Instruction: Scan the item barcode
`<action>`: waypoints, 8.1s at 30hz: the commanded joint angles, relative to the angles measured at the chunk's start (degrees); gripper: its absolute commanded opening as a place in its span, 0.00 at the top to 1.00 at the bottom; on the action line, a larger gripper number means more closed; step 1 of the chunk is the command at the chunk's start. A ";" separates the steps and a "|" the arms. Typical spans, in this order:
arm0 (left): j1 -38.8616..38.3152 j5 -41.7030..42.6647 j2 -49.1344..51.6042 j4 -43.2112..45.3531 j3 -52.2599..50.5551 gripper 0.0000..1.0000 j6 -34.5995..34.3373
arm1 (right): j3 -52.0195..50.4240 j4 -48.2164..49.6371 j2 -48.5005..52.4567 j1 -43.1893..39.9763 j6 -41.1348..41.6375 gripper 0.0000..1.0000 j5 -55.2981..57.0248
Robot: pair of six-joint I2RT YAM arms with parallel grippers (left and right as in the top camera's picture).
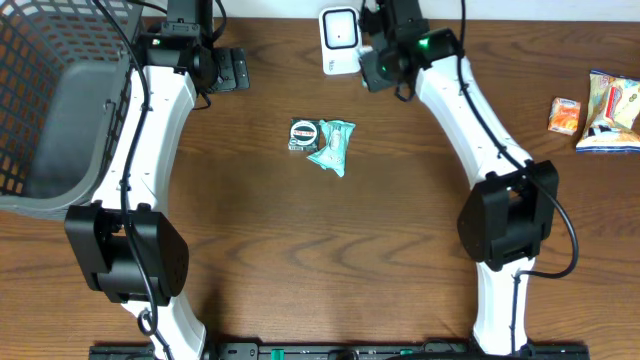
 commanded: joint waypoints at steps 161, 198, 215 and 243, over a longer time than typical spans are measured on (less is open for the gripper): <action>0.00 -0.52 -1.18 -0.17 0.70 0.02 -0.92 | -3.69 8.87 4.68 -7.08 14.64 0.45 15.96; 0.00 -0.52 -1.18 -0.17 0.70 0.02 -0.92 | -3.72 26.93 17.86 -29.33 14.62 0.86 7.32; 0.00 -0.52 -1.18 -0.17 0.70 0.02 -0.94 | -3.72 24.30 18.43 -30.40 14.64 0.99 13.88; 0.00 -0.52 -1.18 -0.17 0.70 0.02 -0.92 | -3.67 -7.91 0.92 -24.81 14.62 0.77 -28.44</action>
